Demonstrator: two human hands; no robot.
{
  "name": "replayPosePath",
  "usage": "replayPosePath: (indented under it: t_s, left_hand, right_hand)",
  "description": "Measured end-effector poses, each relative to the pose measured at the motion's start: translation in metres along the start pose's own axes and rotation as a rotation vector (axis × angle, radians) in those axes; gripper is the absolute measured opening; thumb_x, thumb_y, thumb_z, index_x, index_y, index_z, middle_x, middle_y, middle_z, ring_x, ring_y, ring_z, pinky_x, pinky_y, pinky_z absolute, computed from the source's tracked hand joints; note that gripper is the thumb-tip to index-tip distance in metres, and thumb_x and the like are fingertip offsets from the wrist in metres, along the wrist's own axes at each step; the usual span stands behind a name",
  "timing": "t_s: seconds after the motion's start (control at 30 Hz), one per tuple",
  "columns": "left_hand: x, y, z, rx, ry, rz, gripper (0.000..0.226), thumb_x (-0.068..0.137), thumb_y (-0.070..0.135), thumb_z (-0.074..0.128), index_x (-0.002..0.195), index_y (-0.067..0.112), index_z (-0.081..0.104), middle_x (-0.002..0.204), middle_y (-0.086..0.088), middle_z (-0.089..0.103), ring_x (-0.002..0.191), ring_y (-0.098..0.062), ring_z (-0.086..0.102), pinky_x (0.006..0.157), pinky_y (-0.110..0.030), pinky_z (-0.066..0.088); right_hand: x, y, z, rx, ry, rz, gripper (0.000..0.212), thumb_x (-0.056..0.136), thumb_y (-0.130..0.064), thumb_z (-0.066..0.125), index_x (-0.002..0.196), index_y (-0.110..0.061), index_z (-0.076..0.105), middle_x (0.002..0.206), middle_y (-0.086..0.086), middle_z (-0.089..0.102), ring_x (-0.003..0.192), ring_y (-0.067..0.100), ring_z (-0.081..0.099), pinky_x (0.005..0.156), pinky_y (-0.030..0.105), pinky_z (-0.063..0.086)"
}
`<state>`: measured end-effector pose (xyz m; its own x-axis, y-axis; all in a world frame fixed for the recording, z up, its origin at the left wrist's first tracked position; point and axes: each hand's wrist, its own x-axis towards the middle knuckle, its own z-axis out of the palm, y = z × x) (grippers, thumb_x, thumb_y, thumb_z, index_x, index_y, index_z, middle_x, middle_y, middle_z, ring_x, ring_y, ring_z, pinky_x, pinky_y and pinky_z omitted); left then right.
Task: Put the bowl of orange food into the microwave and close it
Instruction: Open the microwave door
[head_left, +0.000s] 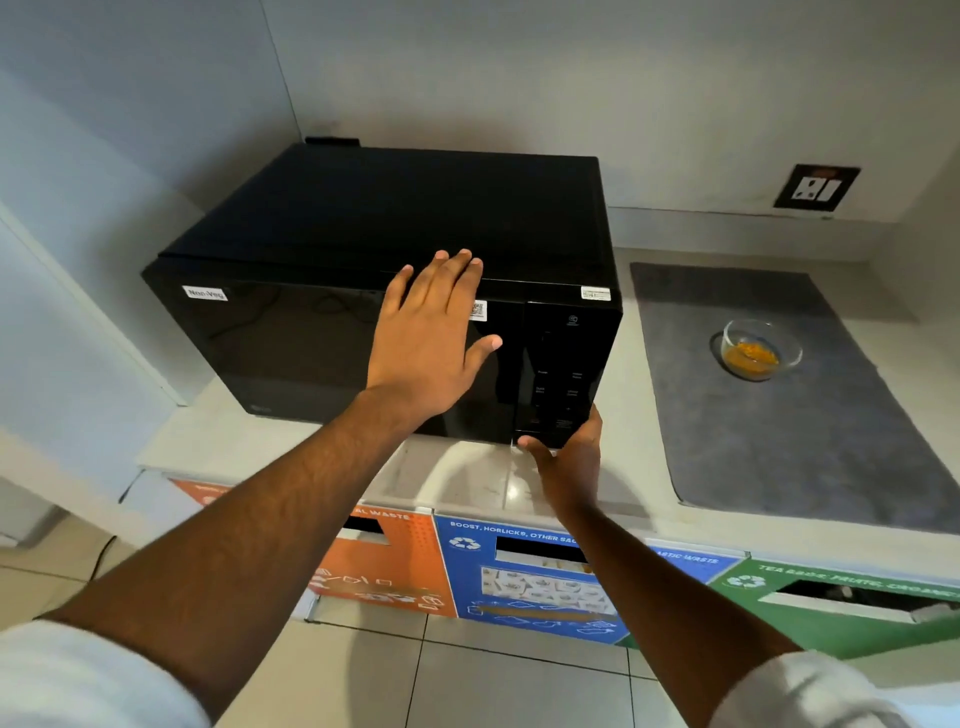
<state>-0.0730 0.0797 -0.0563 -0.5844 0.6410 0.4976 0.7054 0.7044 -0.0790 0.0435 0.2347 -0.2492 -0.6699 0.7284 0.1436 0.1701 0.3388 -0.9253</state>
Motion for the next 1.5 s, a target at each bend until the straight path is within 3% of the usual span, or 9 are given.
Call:
replayPosePath:
  t_s: [0.5,0.93,1.0,1.1,1.2,1.27,1.33,1.43,1.5]
  left_hand:
    - [-0.007,-0.001,-0.001,0.039,-0.026,-0.021,0.08,0.093,0.067,0.034,0.156,0.02,0.021,0.166,0.0,0.023,0.153,-0.019,0.022,0.123,-0.047,0.02]
    - [-0.023,-0.005,-0.024,-0.059,-0.118,0.034,0.079,0.093,0.07,0.025,0.155,0.022,0.021,0.167,0.0,0.018,0.155,-0.017,0.012,0.125,-0.042,0.012]
    - [-0.029,-0.005,-0.029,-0.103,-0.114,0.029,0.075,0.094,0.07,0.021,0.153,0.024,0.028,0.165,0.001,0.025,0.154,-0.016,0.017,0.124,-0.04,0.014]
    - [-0.041,-0.005,-0.041,-0.185,-0.063,0.02,0.068,0.097,0.066,0.02,0.144,0.023,0.043,0.154,0.001,0.046,0.147,-0.015,0.035,0.121,-0.039,0.024]
    - [-0.051,-0.01,-0.054,-0.243,0.025,-0.034,0.059,0.098,0.065,0.021,0.116,0.024,0.06,0.116,0.005,0.073,0.111,-0.017,0.065,0.096,-0.033,0.044]
    - [-0.055,-0.016,-0.06,-0.26,0.061,-0.099,0.051,0.097,0.066,0.024,0.086,0.029,0.057,0.076,0.008,0.07,0.076,-0.018,0.064,0.068,-0.029,0.042]
    - [-0.062,-0.026,-0.072,-0.261,0.044,-0.185,0.058,0.094,0.072,0.02,0.067,0.028,0.046,0.053,0.008,0.053,0.055,-0.014,0.053,0.051,-0.026,0.032]
    - [-0.061,-0.048,-0.077,-0.291,-0.024,-0.361,0.065,0.087,0.079,0.021,0.067,0.025,0.05,0.058,0.008,0.058,0.057,-0.014,0.057,0.051,-0.027,0.035]
    - [-0.062,-0.065,-0.082,-0.331,-0.114,-0.447,0.059,0.086,0.076,0.028,0.085,0.027,0.06,0.085,0.003,0.071,0.083,-0.025,0.066,0.067,-0.035,0.047]
  right_hand:
    - [0.003,-0.004,0.018,0.044,0.139,0.067,0.088,0.076,-0.016,0.089,0.146,-0.013,0.036,0.136,0.013,0.061,0.123,0.03,0.065,0.096,0.039,0.06]
    - [-0.009,-0.031,-0.023,0.103,-0.12,0.007,0.099,0.081,-0.019,0.085,0.159,-0.019,0.023,0.161,0.007,0.04,0.148,0.029,0.042,0.117,0.052,0.044]
    - [-0.009,-0.044,-0.027,0.101,-0.092,-0.013,0.093,0.086,-0.024,0.08,0.16,-0.018,0.023,0.163,0.005,0.039,0.15,0.027,0.04,0.122,0.046,0.038]
    - [-0.008,-0.074,-0.036,0.077,-0.025,-0.063,0.083,0.093,-0.037,0.07,0.16,-0.02,0.024,0.164,0.002,0.038,0.151,0.023,0.038,0.117,0.02,0.032]
    - [-0.004,-0.105,-0.046,0.088,0.023,-0.14,0.074,0.097,-0.045,0.062,0.159,-0.021,0.028,0.159,0.001,0.044,0.146,0.02,0.044,0.102,0.003,0.033]
    - [0.003,-0.122,-0.052,0.075,0.048,-0.169,0.07,0.099,-0.045,0.059,0.158,-0.02,0.029,0.157,0.003,0.047,0.144,0.023,0.048,0.104,0.013,0.038]
    - [0.004,-0.14,-0.057,0.036,0.081,-0.202,0.069,0.1,-0.043,0.058,0.158,-0.019,0.028,0.157,0.006,0.046,0.144,0.025,0.048,0.105,0.019,0.038]
    - [0.01,-0.161,-0.064,-0.113,0.125,-0.25,0.077,0.1,-0.042,0.058,0.161,-0.015,0.02,0.166,0.007,0.033,0.152,0.027,0.037,0.119,0.031,0.034]
    - [0.01,-0.173,-0.067,-0.231,0.135,-0.307,0.078,0.1,-0.041,0.058,0.162,-0.013,0.019,0.169,0.008,0.026,0.156,0.027,0.028,0.125,0.04,0.031]
